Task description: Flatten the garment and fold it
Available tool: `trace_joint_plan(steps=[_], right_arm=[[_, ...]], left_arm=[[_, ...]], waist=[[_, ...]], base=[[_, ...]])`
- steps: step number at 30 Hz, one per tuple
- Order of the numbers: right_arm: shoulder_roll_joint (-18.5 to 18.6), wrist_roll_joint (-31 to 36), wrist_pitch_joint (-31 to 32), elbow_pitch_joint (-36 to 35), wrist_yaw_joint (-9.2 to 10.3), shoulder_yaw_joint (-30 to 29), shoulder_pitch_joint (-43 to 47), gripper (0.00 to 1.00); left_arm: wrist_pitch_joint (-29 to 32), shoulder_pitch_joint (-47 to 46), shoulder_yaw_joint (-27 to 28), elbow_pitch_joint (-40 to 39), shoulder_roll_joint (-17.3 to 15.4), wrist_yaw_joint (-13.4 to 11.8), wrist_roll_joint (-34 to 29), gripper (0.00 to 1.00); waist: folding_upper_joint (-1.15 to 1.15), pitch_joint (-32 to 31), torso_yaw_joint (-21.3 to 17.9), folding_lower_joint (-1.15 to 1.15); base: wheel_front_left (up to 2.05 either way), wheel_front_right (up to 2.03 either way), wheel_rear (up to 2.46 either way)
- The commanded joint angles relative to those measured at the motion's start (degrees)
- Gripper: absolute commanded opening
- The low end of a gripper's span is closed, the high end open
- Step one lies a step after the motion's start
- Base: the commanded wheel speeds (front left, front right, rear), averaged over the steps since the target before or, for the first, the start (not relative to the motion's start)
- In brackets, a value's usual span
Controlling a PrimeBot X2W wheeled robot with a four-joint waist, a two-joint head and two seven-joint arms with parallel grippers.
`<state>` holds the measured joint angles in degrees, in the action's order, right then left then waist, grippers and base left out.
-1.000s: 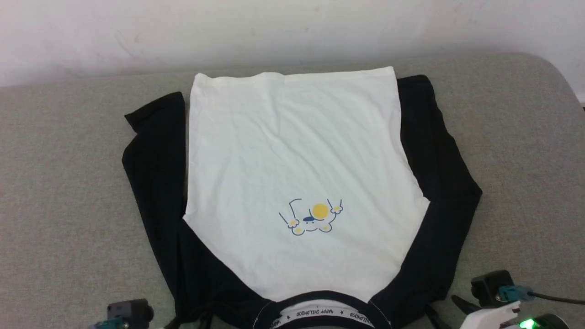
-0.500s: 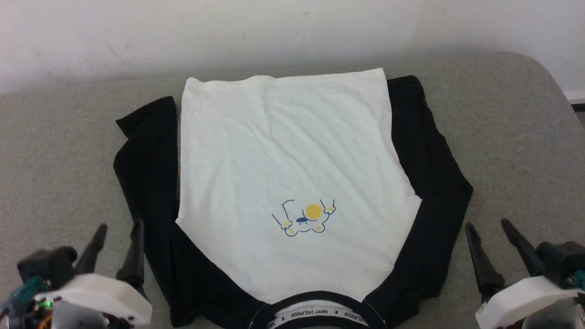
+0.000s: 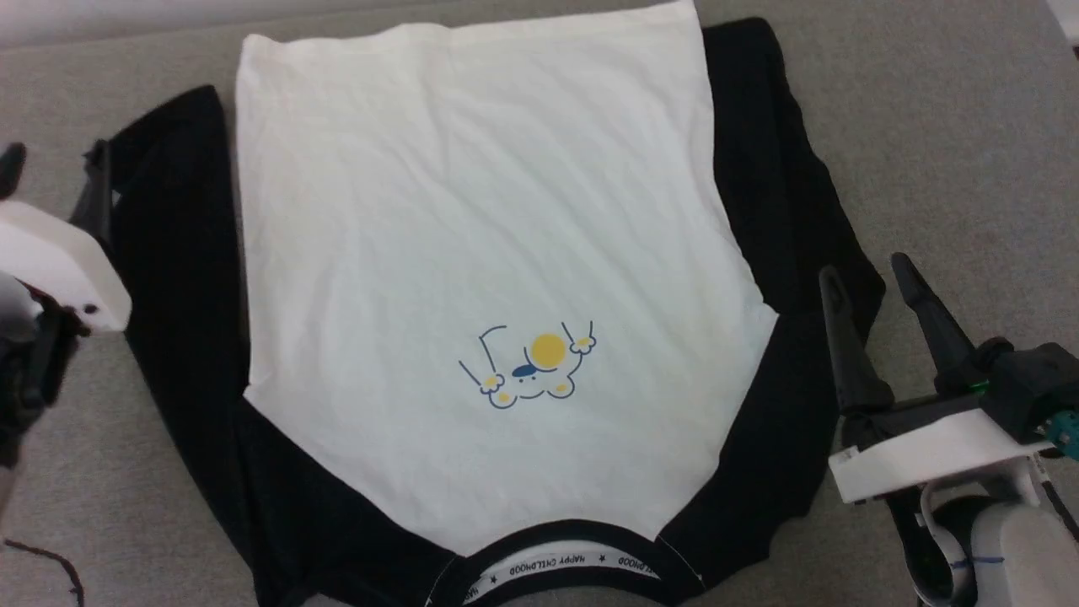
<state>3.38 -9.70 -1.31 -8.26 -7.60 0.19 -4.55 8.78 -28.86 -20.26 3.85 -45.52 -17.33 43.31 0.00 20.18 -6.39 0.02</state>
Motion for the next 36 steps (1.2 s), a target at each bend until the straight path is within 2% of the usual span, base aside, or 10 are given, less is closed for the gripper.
trace_joint_plan(steps=[1, 8, 16, 19, 20, 21, 22, 26, 32, 36], right_arm=[[-0.2, -0.6, -0.8, 0.6, 0.11, 0.9, -1.6, 1.00], [-0.4, -1.8, -2.6, 1.9, 0.11, 3.3, -4.2, 1.00], [-0.5, -2.6, -4.3, 2.3, 0.11, 3.8, -5.3, 1.00], [-0.5, -2.6, -4.5, 2.6, 0.11, 3.8, -5.6, 1.00], [-0.5, -2.7, -4.6, 2.6, 0.11, 3.9, -5.7, 1.00], [-0.5, -2.9, -4.7, 2.8, 0.11, 4.0, -5.7, 1.00], [-0.5, -3.0, -4.8, 2.9, 0.11, 4.0, -5.8, 1.00], [-0.5, -3.0, -4.8, 3.4, 0.11, 3.8, -5.7, 1.00], [-0.5, -2.3, -4.2, 4.0, 0.11, 3.1, -4.6, 1.00], [-0.5, -1.5, -3.0, 3.7, 0.11, 2.2, -2.9, 1.00]], left_arm=[[3.1, -2.9, -0.1, 1.6, -1.3, 0.3, 0.2, 1.00], [14.6, -7.8, 1.8, 5.4, -5.7, -2.0, 3.3, 1.00], [22.5, -7.6, 5.6, 5.3, -9.4, -6.1, 7.8, 1.00], [25.7, -6.7, 6.3, 4.8, -9.9, -7.5, 9.8, 1.00], [27.0, -6.2, 6.2, 4.5, -10.1, -7.6, 10.5, 0.90], [28.1, -5.7, 6.3, 4.1, -10.2, -7.6, 11.3, 0.40], [28.7, -5.3, 6.3, 3.6, -10.4, -7.6, 11.7, 0.00], [24.0, -4.6, 7.9, 2.5, -10.9, -7.0, 10.5, 0.00], [12.2, -2.0, 11.6, 4.0, -10.5, -3.9, 9.0, 0.00], [8.0, 1.7, 14.2, 2.8, -10.8, -2.3, 10.0, 0.00]], waist=[[0.00, 7.9, -4.7, -0.02], [0.00, 12.9, -8.2, -0.02], [0.00, 15.5, -9.6, -0.02], [0.00, 15.8, -9.6, -0.02], [0.00, 15.7, -9.6, -0.02], [0.00, 15.6, -9.5, -0.02], [0.00, 15.3, -9.4, -0.02], [0.00, 13.6, -8.4, -0.02], [0.00, 7.7, -5.9, -0.02], [0.00, 2.9, -3.7, -0.02]], base=[[0.00, 0.00, 0.00], [0.00, 0.00, 0.00], [0.00, 0.00, 0.00], [0.00, 0.00, 0.00], [0.00, 0.00, 0.00], [0.00, 0.00, 0.00], [0.00, 0.00, 0.00], [0.00, 0.00, 0.00], [0.00, 0.00, 0.00], [0.00, 0.00, 0.00]])
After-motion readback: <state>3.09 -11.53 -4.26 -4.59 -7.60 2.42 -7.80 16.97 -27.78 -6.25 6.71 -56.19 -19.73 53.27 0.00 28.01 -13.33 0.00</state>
